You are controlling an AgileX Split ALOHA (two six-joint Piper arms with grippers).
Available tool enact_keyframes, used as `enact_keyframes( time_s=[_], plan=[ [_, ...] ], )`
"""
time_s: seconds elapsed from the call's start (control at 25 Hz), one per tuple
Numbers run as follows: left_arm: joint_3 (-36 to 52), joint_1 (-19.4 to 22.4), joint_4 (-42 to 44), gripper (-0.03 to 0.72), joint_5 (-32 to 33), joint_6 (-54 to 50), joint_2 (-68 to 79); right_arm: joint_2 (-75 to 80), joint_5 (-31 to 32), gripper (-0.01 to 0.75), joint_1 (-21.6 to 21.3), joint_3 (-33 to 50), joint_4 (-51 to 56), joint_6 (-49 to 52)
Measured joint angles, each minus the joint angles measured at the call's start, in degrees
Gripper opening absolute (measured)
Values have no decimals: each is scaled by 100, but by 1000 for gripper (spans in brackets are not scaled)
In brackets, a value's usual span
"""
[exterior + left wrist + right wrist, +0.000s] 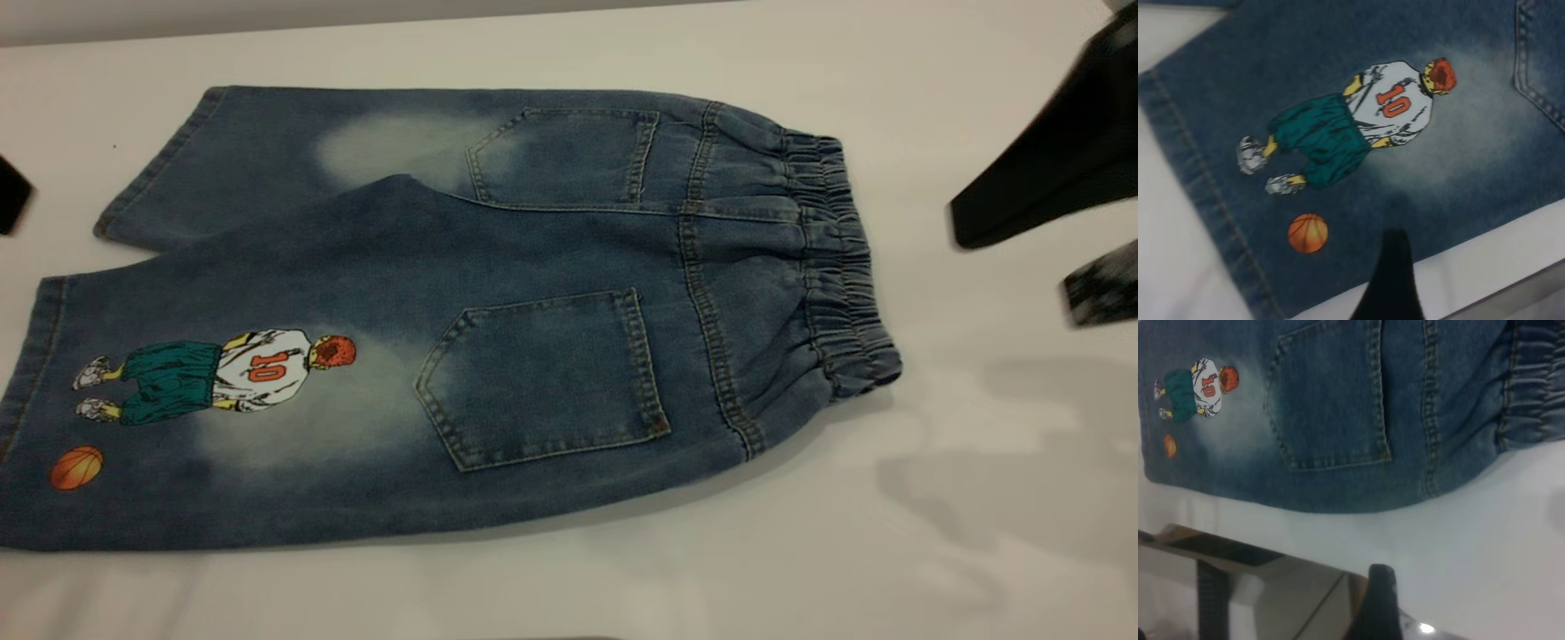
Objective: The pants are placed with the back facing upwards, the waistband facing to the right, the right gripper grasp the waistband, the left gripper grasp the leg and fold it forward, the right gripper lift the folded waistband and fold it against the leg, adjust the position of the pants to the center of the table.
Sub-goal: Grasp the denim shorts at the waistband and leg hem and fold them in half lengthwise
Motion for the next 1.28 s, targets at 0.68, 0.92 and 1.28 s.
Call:
enact_keyframes(
  time_s=[0.68, 0.92, 1.28],
  plan=[
    [-183, -17, -1128, 580, -418, 1052, 1015, 3113, 254, 583, 0, -614, 2121, -2303],
    [-301, -17, -1134, 580, -425, 1059, 1020, 3465, 296, 583, 0, -942, 2210, -2381],
    [-303, -17, -1134, 580, -425, 1059, 1018, 3836, 616, 583, 0, -1268, 2265, -2333]
  ],
)
